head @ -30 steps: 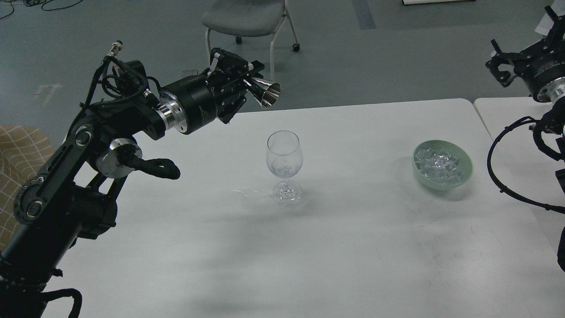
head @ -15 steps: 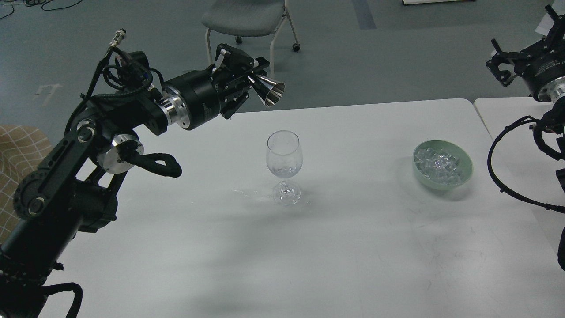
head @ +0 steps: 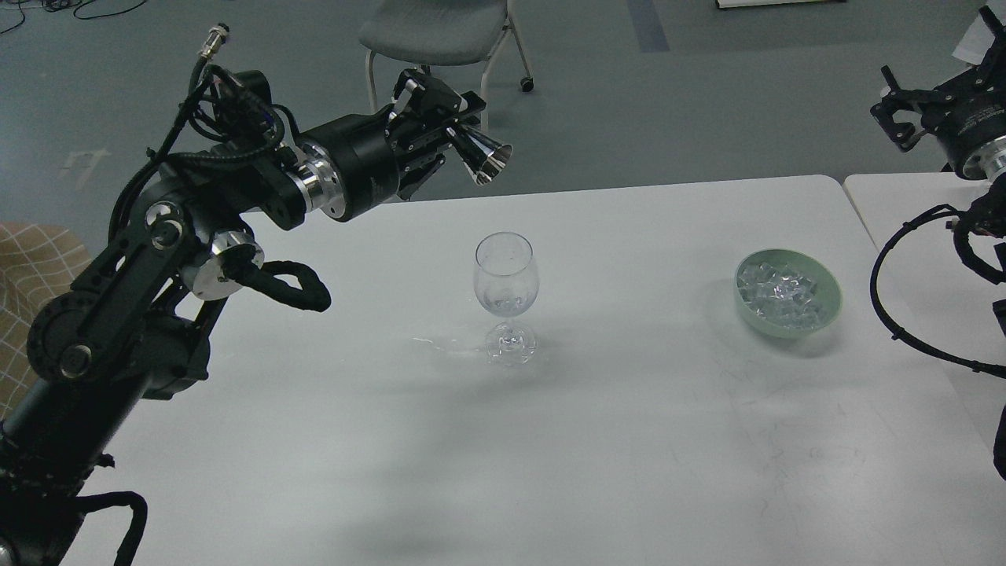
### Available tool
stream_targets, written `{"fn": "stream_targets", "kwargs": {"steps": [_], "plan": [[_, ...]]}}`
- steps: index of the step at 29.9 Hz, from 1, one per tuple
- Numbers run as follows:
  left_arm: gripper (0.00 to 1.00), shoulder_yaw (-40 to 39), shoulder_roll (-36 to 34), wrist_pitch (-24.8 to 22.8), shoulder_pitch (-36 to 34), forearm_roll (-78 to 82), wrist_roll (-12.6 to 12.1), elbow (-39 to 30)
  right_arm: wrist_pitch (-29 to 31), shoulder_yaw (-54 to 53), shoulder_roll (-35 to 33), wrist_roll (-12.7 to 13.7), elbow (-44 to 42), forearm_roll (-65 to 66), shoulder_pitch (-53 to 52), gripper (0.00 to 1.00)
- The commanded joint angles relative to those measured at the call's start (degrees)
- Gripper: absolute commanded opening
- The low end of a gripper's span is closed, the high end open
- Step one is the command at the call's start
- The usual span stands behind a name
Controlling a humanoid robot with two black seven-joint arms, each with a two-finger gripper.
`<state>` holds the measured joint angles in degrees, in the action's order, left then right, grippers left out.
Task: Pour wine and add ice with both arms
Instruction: 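Bring the jigger back down to the table with the left gripper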
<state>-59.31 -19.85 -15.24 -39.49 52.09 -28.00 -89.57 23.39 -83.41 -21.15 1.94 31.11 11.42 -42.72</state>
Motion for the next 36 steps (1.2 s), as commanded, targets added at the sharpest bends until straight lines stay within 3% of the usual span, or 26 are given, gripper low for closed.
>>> {"fn": "stream_targets", "kwargs": {"steps": [1, 11, 20, 25, 31, 36], "plan": [[0.11, -0.7, 0.4, 0.0, 0.6, -0.8, 0.0, -0.6, 0.0, 0.0, 0.0, 0.0, 0.0, 0.0, 0.1, 1.0], [0.11, -10.7, 0.7, 1.5, 7.9, -12.2, 0.0, -1.0, -0.2, 0.1, -0.6, 0.3, 0.0, 0.0, 0.4, 1.0], [0.11, -30.5, 0.8, 3.8, 25.1, -33.9, 0.0, 0.8, -0.9, 0.7, -1.4, 0.7, 0.1, 0.2, 0.6, 1.0], [0.11, -41.6, 0.8, 3.1, 30.8, -41.0, 0.0, 8.0, -1.0, 1.1, -1.4, 0.7, 0.1, 0.5, 1.5, 1.0], [0.11, -44.5, 0.7, 1.9, 31.8, -48.4, 0.0, 21.4, -2.3, 1.1, -1.4, 0.7, 0.2, 0.7, 2.5, 1.0], [0.11, -44.6, 3.3, -3.6, 33.9, -50.1, 3.3, 29.7, -3.5, 1.2, -1.4, 0.7, 0.3, 0.8, 2.5, 1.0]]}}
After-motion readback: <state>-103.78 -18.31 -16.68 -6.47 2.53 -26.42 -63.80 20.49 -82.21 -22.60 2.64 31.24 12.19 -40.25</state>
